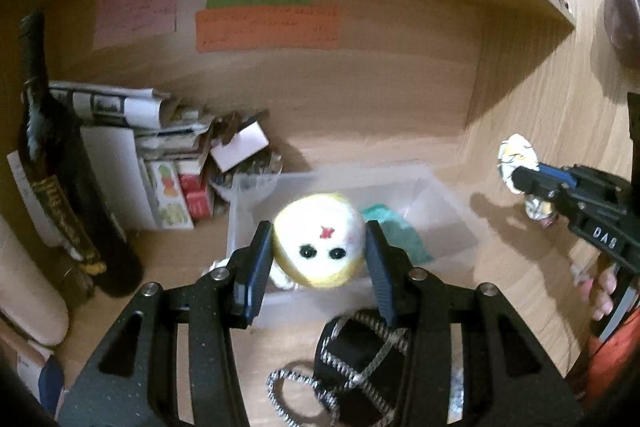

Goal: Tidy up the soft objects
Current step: 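Lower the ball with the left tool into the box while the right tool releases the scrunchie there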

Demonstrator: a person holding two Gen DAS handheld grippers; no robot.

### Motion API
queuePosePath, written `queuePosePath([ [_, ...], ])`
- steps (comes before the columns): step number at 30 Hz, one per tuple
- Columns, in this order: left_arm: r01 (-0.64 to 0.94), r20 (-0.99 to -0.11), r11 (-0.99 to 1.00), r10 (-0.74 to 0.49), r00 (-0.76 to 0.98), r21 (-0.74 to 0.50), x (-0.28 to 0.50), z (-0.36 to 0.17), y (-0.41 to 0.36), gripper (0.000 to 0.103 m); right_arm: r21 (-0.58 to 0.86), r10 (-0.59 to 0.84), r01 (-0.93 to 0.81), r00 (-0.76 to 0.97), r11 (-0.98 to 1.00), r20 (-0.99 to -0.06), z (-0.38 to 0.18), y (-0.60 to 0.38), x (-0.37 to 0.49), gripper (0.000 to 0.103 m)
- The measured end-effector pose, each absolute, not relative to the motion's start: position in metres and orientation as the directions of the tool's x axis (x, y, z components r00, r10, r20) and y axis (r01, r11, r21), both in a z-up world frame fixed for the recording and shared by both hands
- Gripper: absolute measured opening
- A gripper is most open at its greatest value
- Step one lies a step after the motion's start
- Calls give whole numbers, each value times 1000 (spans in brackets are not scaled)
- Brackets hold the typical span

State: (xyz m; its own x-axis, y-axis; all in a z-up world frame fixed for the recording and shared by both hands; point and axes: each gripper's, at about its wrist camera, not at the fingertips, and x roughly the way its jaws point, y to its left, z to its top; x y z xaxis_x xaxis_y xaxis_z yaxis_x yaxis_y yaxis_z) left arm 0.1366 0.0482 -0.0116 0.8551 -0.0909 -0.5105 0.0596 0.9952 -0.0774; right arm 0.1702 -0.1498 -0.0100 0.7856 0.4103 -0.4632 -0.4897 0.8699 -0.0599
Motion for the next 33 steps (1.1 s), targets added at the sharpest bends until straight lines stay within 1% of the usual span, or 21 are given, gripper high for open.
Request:
queuePosePath([
  [4, 59, -521, 993, -105, 847, -104, 155, -10, 46, 45, -46, 429, -503, 777, 863, -461, -10, -137, 181, 15],
  [9, 54, -557, 994, -100, 824, -99, 175, -20, 39, 45, -25, 433, -509, 756, 860, -491, -18, -125, 200, 15],
  [16, 89, -629, 992, -123, 767, -86, 198, -41, 27, 45, -27, 394, -502, 710, 864, -584, -46, -112, 230, 15],
  [23, 124, -693, 991, -117, 712, -40, 218, -64, 8, 45, -41, 354, -513, 645, 857, -677, -75, -101, 248, 16],
  [25, 123, -701, 992, -112, 705, -35, 221, -68, 6, 45, -43, 351, -520, 634, 853, -689, -79, -99, 249, 18],
  [28, 123, -713, 992, -114, 691, -39, 224, -71, 5, 45, -45, 346, -523, 623, 851, -701, -81, -98, 248, 18],
  [32, 151, -725, 986, -151, 672, -66, 225, -71, 4, 49, -49, 348, -533, 616, 844, -707, -82, -95, 246, 24],
  [33, 154, -719, 986, -153, 678, -65, 222, -69, 3, 52, -55, 345, -533, 619, 844, -706, -81, -95, 246, 27],
])
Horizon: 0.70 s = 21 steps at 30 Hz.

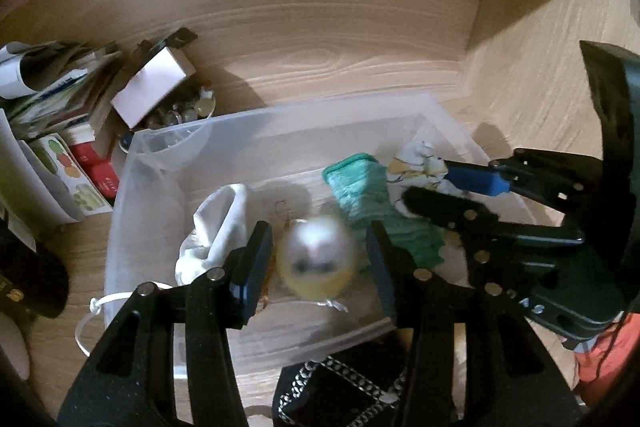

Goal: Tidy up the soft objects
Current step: 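Lower the ball with the left tool into the box while the right tool releases the scrunchie there, then grasp the silver scrubber bag with the right tool while the left tool grips the black cap's strap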

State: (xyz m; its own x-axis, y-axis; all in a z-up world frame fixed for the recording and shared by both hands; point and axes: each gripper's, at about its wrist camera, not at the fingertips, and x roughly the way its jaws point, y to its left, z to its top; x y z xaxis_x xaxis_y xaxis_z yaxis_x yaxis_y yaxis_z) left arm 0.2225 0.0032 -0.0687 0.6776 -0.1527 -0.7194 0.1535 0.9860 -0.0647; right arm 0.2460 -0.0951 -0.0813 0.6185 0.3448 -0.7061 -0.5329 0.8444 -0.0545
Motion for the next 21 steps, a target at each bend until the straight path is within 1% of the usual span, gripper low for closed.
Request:
queuePosePath([
  [3, 149, -697, 987, -143, 703, -52, 216, -61, 3, 59, -57, 347, -529, 630, 846, -695, -77, -96, 243, 41],
  [4, 146, -690, 988, -141, 710, -51, 213, -57, 3, 60, -59, 347, -527, 636, 848, -690, -75, -97, 243, 44],
  [5, 145, -684, 988, -140, 716, -51, 211, -54, 4, 61, -63, 345, -522, 645, 851, -682, -72, -98, 241, 46],
  [7, 140, -669, 989, -138, 730, -51, 205, -46, 6, 63, -67, 346, -516, 660, 854, -667, -65, -100, 238, 52],
  [8, 132, -656, 990, -131, 743, -48, 200, -41, 8, 66, -69, 348, -513, 668, 855, -658, -61, -101, 236, 54],
  [9, 128, -646, 991, -125, 753, -44, 196, -37, 9, 71, -70, 352, -511, 678, 857, -646, -56, -103, 233, 58],
  [10, 121, -633, 992, -117, 765, -37, 192, -33, 11, 73, -69, 356, -508, 688, 858, -633, -51, -105, 230, 63],
  [11, 112, -618, 993, -105, 779, -28, 186, -28, 12, 78, -68, 361, -505, 698, 860, -619, -46, -106, 227, 65],
  [13, 93, -590, 996, -82, 803, -11, 175, -19, 16, 87, -61, 379, -506, 715, 860, -588, -34, -113, 216, 74],
  [14, 86, -578, 996, -73, 813, -4, 169, -15, 18, 94, -59, 385, -507, 719, 860, -579, -31, -113, 213, 76],
  [15, 81, -564, 997, -66, 823, 2, 163, -12, 20, 100, -57, 393, -508, 727, 859, -563, -26, -116, 206, 81],
  [16, 75, -553, 997, -60, 831, 5, 157, -9, 23, 101, -59, 397, -509, 734, 859, -550, -22, -118, 200, 84],
  [18, 64, -540, 998, -47, 840, 13, 146, -6, 29, 102, -70, 401, -511, 745, 856, -534, -17, -120, 189, 85],
  [21, 42, -545, 999, -32, 838, 6, 131, -8, 40, 102, -83, 408, -519, 751, 851, -519, -15, -122, 173, 89],
])
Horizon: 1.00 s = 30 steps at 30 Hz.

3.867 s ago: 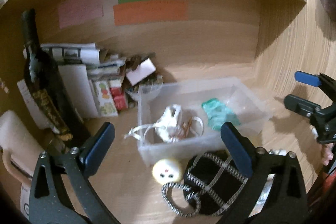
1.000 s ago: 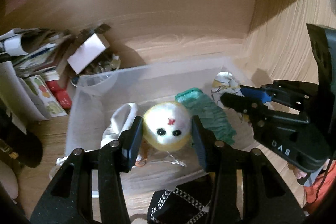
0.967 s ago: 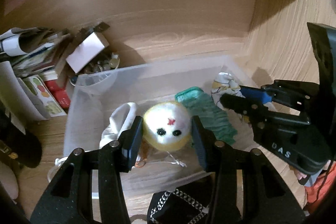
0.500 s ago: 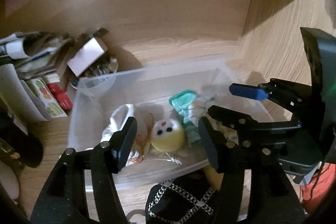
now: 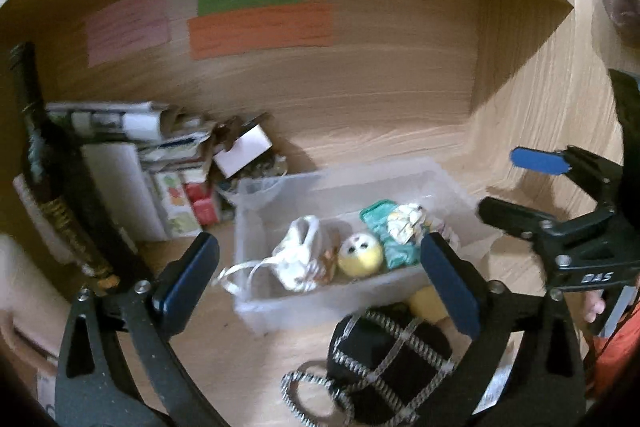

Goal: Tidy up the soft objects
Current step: 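Grasp the silver scrubber bag with the right tool while the left tool grips the black cap's strap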

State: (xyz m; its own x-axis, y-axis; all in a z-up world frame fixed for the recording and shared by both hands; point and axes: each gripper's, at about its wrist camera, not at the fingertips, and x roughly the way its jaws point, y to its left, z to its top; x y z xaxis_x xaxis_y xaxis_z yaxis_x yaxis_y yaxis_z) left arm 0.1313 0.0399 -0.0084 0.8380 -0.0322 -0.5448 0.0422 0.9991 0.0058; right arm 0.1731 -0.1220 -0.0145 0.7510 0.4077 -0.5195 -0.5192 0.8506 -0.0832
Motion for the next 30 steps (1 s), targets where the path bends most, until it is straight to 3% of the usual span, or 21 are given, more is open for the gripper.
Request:
queuePosePath([
  [7, 9, -615, 1000, -12, 788, -7, 109, -38, 55, 102, -84, 413, -520, 758, 850, -506, -29, -123, 144, 92],
  [19, 22, -695, 999, -39, 718, -33, 68, -95, 39, 101, 14, 457, -590, 610, 807, -647, -92, -114, 103, 92],
  [23, 55, -721, 998, -66, 690, -38, 66, -107, 32, 73, 57, 475, -613, 546, 788, -691, -112, -111, 94, 92],
  [26, 78, -717, 995, -97, 690, -60, 66, -108, 30, 59, 88, 494, -627, 512, 774, -702, -119, -109, 89, 91],
  [30, 92, -716, 992, -129, 686, -91, 67, -108, 30, 43, 63, 475, -635, 504, 770, -722, -125, -103, 85, 67],
])
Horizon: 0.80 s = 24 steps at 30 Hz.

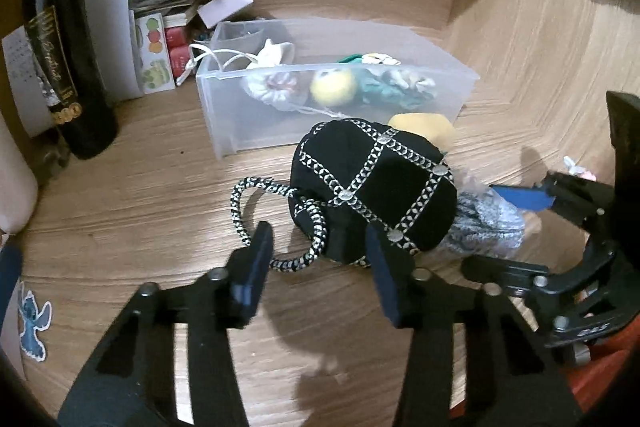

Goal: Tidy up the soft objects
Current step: 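Grasp the silver scrubber bag with the right tool while the left tool grips the black cap's strap, then carry the scrubber with the right tool into the box while the left tool lifts the black cap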

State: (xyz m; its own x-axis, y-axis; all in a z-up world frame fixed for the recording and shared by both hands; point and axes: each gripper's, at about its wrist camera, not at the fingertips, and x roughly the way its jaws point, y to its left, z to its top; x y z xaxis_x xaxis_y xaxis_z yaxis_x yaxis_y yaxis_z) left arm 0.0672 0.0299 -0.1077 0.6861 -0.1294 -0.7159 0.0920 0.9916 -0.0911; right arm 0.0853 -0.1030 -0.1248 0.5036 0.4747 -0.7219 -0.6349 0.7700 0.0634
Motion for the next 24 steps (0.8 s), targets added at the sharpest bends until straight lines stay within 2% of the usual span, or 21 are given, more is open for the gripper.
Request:
queuePosePath([
  [3, 91, -726, 991, -137, 674, -103, 69, -111, 32, 38, 46, 456, -626, 513, 779, -727, -127, -104, 86, 51],
  [7, 67, -736, 990, -139, 662, -126, 70, -115, 36, 26, 52, 448, -602, 531, 797, -719, -126, -113, 85, 39],
  [12, 60, -738, 988, -147, 659, -144, 69, -115, 38, 11, 46, 421, -555, 573, 831, -703, -119, -128, 88, 33],
  [19, 56, -731, 991, -128, 670, -123, 69, -109, 35, 6, 57, 412, -509, 621, 859, -667, -104, -145, 94, 32],
  [24, 53, -693, 992, -118, 711, -115, 66, -91, 38, 4, 65, 423, -496, 656, 866, -626, -90, -151, 99, 32],
])
